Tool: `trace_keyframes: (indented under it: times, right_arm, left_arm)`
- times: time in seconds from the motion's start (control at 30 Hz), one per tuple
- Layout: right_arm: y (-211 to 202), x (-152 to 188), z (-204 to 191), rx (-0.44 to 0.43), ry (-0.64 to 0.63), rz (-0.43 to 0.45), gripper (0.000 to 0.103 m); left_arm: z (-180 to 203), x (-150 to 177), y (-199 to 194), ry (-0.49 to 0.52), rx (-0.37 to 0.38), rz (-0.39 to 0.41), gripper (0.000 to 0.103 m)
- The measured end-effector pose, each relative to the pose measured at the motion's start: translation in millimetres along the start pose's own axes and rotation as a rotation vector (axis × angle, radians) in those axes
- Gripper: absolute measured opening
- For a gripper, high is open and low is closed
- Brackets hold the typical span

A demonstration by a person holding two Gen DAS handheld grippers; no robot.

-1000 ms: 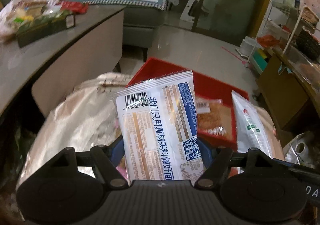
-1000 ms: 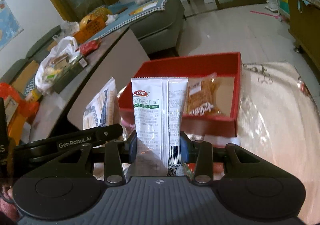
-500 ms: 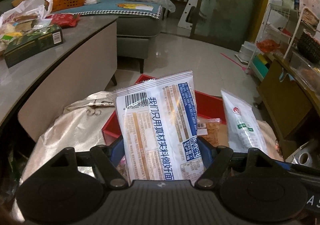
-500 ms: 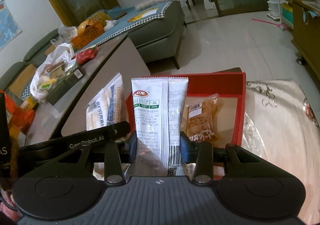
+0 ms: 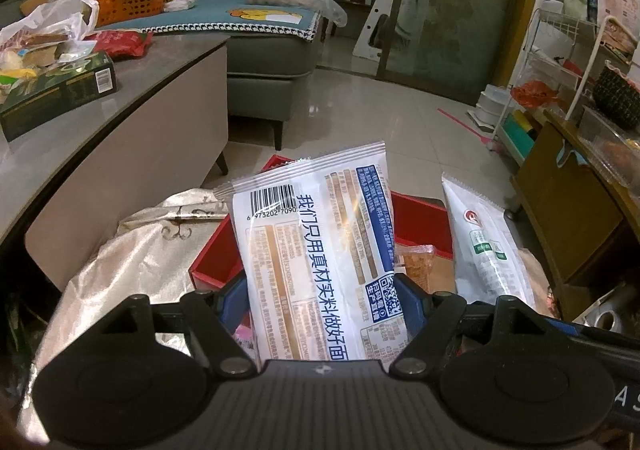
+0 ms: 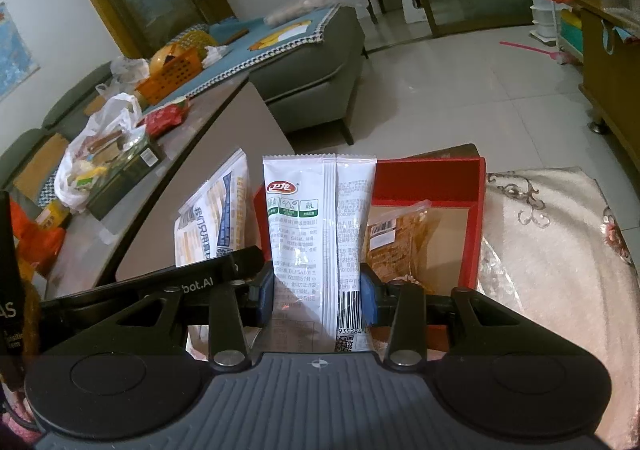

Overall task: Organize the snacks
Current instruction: 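Carry both white packets over the red box and lower them inside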

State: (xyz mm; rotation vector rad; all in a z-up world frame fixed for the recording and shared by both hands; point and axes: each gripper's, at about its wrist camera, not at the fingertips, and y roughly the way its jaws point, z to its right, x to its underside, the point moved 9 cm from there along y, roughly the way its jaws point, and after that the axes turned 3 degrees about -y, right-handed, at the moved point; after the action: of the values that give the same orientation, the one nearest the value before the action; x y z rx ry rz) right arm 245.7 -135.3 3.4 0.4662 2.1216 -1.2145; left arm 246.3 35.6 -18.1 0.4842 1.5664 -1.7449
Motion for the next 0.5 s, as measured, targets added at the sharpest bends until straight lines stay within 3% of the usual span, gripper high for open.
trace_keyframes:
  times: [0.5]
  right_arm:
    - [13, -20, 2, 0.011, 0.012, 0.027, 0.049]
  left_arm:
    - [2, -22, 16, -0.015, -0.003, 0.029, 0.067]
